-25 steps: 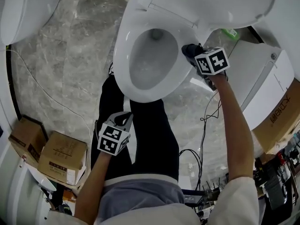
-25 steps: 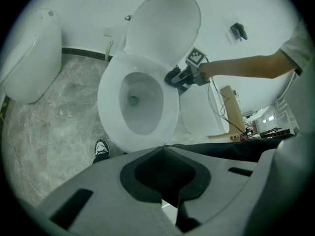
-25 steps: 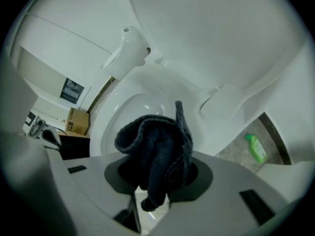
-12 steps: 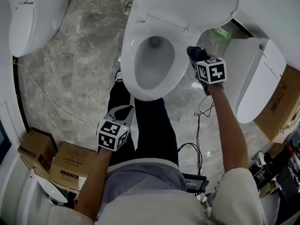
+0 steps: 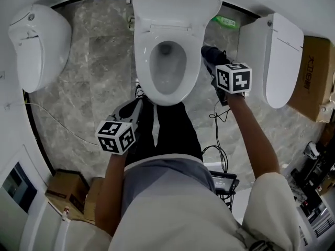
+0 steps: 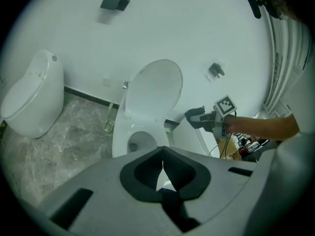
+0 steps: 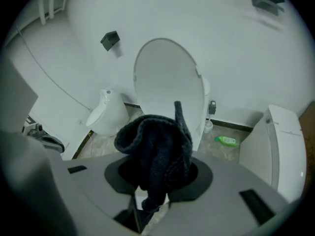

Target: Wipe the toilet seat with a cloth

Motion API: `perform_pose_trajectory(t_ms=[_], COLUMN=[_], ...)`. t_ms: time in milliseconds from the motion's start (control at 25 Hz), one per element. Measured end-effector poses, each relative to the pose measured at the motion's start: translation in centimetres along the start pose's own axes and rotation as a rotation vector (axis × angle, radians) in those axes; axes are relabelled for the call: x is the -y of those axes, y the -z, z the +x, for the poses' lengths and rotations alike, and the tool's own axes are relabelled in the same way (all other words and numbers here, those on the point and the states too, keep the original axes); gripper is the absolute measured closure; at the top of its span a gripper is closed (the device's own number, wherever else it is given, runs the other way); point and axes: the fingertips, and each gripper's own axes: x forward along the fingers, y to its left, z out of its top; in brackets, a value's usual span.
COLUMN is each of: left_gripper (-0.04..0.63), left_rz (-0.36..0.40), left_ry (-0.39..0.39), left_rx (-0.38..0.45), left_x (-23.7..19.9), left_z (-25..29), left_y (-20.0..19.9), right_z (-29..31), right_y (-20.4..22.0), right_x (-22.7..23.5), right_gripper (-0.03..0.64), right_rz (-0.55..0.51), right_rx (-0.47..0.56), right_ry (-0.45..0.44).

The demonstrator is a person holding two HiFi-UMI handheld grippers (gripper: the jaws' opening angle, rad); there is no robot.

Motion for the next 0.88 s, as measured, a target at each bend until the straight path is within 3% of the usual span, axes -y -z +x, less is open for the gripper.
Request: perform_pose_trajectory(t_ms=[560, 880], left_gripper=[0.584, 0.586], left_rz=[0.178, 0.284], left_ry=[0.159, 0.211], left_rx=[0.201, 0.287], left_x=[5.9, 9.2], left_z=[-9.0, -14.4], left_y=[-10.0, -11.9], right_z=[-16.0, -21.9], right_y=[-1.6, -2.2], right_x=[-9.8, -15.5], right_gripper=[0.5, 0.502], right_rz=[0.019, 0.005], right_rx=[0.26, 0.378], right_ry=[0.034, 0.037])
